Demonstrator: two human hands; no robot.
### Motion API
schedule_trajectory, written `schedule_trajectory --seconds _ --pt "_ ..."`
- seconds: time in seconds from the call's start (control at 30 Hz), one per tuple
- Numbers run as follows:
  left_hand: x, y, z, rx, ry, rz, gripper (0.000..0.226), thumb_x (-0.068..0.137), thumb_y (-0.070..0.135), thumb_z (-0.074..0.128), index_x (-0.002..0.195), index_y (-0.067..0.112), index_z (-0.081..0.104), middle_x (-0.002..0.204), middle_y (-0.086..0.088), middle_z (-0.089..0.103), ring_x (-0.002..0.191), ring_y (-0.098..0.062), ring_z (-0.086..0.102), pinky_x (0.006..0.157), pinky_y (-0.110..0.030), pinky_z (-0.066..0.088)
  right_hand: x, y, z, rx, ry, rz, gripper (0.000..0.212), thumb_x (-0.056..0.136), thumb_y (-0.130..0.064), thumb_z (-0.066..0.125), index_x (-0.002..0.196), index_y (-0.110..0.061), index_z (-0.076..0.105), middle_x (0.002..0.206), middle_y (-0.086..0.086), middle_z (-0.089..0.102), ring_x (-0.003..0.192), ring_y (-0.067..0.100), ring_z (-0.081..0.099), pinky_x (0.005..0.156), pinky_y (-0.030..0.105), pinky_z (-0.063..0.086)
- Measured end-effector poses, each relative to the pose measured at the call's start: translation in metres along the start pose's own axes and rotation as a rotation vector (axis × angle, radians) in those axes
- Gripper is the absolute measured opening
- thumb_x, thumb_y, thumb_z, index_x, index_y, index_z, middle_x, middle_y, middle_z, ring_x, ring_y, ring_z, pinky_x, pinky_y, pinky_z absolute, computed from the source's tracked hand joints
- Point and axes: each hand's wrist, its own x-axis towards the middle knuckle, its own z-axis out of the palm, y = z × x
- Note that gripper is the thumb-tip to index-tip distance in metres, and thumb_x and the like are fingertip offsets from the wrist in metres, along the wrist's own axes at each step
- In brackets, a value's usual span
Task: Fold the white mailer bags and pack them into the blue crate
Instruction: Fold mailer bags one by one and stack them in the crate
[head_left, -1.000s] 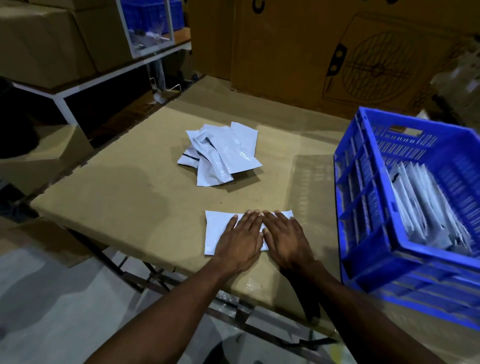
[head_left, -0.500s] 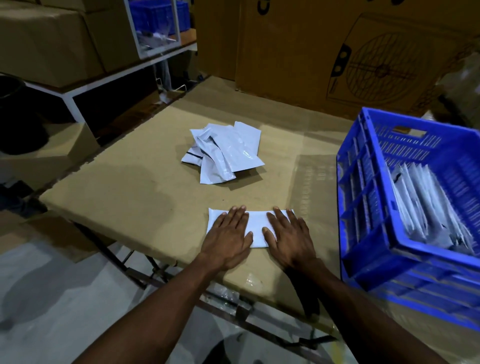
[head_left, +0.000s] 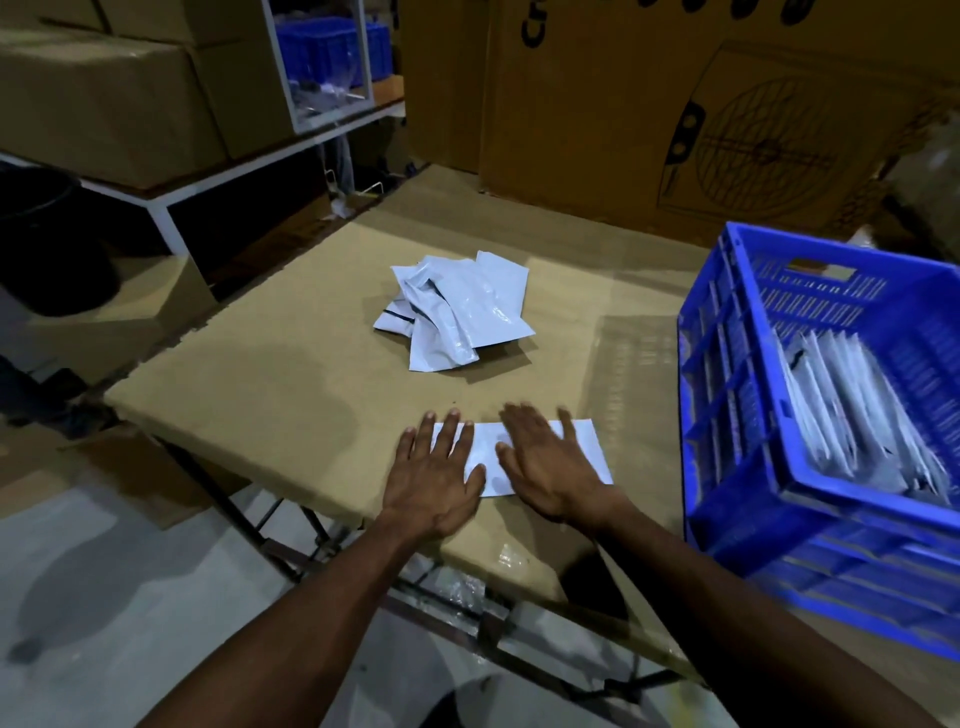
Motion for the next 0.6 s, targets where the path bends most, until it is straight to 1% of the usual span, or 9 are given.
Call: schedule_trajectory --seconds 0.07,0.13,0.2,0.23,0.3,0.37,0.47,0.53,0.6 --pt "0.0 -0.001 0.001 0.002 0.0 -0.002 0.083 0.087 0.061 -0.008 0.162 0.026 0.006 0.17 0.002 -0.005 0.155 -0.028 -0.006 0.124 -0.048 0.002 0.003 -0.012 0.008 0.065 -0.048 -0.059 0.087 0.09 -0.055 -0.009 0.154 -0.009 0.027 0.162 0.005 0.026 0.15 0.018 0.02 0.119 0.053 0.007" --pt "0.001 0.0 0.001 -0.001 -0.002 -0.01 0.083 0.087 0.062 -0.009 0.162 0.027 0.004 0.169 0.003 -0.007 0.155 -0.027 -0.007 0.124 -0.047 0.001 0.0 -0.007 0.017 0.085 -0.052 -0.061 0.088 0.094 -0.061 -0.012 0.153 -0.013 0.033 0.16 0.003 0.031 0.148 0.018 0.026 0.118 0.053 0.019" --pt "0.001 0.0 0.0 0.008 0.0 -0.002 0.085 0.085 0.062 -0.01 0.162 0.026 0.004 0.17 0.003 -0.007 0.155 -0.027 -0.007 0.124 -0.047 0.001 -0.006 0.01 0.023 0.038 -0.033 -0.049 0.078 0.099 -0.057 -0.005 0.152 -0.019 0.036 0.16 -0.001 0.031 0.146 0.021 0.031 0.115 0.054 0.028" --pt "0.001 -0.001 -0.001 0.003 -0.001 0.002 0.085 0.086 0.061 -0.009 0.162 0.025 0.003 0.17 0.002 -0.007 0.155 -0.028 -0.008 0.124 -0.048 0.001 -0.009 0.02 0.023 0.019 -0.039 -0.02 0.073 0.099 -0.056 -0.002 0.153 -0.022 0.034 0.161 -0.003 0.029 0.147 0.021 0.029 0.115 0.053 0.028" --pt "0.0 0.0 -0.001 -0.017 0.0 -0.005 0.079 0.091 0.061 -0.003 0.162 0.026 0.003 0.17 0.003 -0.008 0.155 -0.029 -0.01 0.124 -0.048 0.0 -0.014 0.038 0.021 0.012 -0.047 0.051 0.075 0.095 -0.062 -0.003 0.156 -0.028 0.026 0.164 -0.006 0.019 0.15 0.021 0.02 0.119 0.049 0.021" --pt "0.001 -0.001 0.0 -0.023 -0.008 -0.009 0.073 0.097 0.06 0.005 0.162 0.028 0.0 0.169 0.005 -0.011 0.154 -0.031 -0.014 0.124 -0.049 -0.002 -0.017 0.05 0.019 0.043 -0.035 0.11 0.079 0.092 -0.067 -0.007 0.156 -0.03 0.021 0.165 -0.005 0.014 0.151 0.022 0.014 0.121 0.046 0.014" --pt "0.005 -0.006 0.0 -0.015 -0.021 0.027 0.068 0.101 0.059 0.011 0.161 0.03 -0.003 0.168 0.006 -0.014 0.153 -0.032 -0.016 0.123 -0.051 -0.004 -0.025 0.052 0.019 0.109 -0.047 0.165 0.074 0.094 -0.065 0.001 0.157 -0.03 0.016 0.166 -0.003 0.008 0.152 0.021 0.007 0.122 0.044 0.006" --pt "0.009 -0.012 -0.001 -0.011 -0.052 0.066 0.067 0.102 0.06 0.011 0.161 0.032 -0.003 0.168 0.008 -0.015 0.154 -0.029 -0.017 0.123 -0.051 -0.005 -0.029 0.048 0.021 0.121 -0.074 0.189 0.072 0.095 -0.063 0.003 0.158 -0.029 0.013 0.167 -0.001 0.004 0.153 0.022 0.003 0.123 0.045 0.002" --pt "0.012 -0.017 -0.003 -0.043 -0.06 0.075 0.069 0.099 0.063 0.005 0.161 0.034 -0.001 0.168 0.007 -0.016 0.154 -0.026 -0.018 0.123 -0.05 -0.007 -0.03 0.043 0.019 0.171 -0.077 0.232 0.069 0.098 -0.061 0.004 0.158 -0.029 0.014 0.167 -0.003 0.004 0.153 0.02 -0.001 0.122 0.049 -0.003"
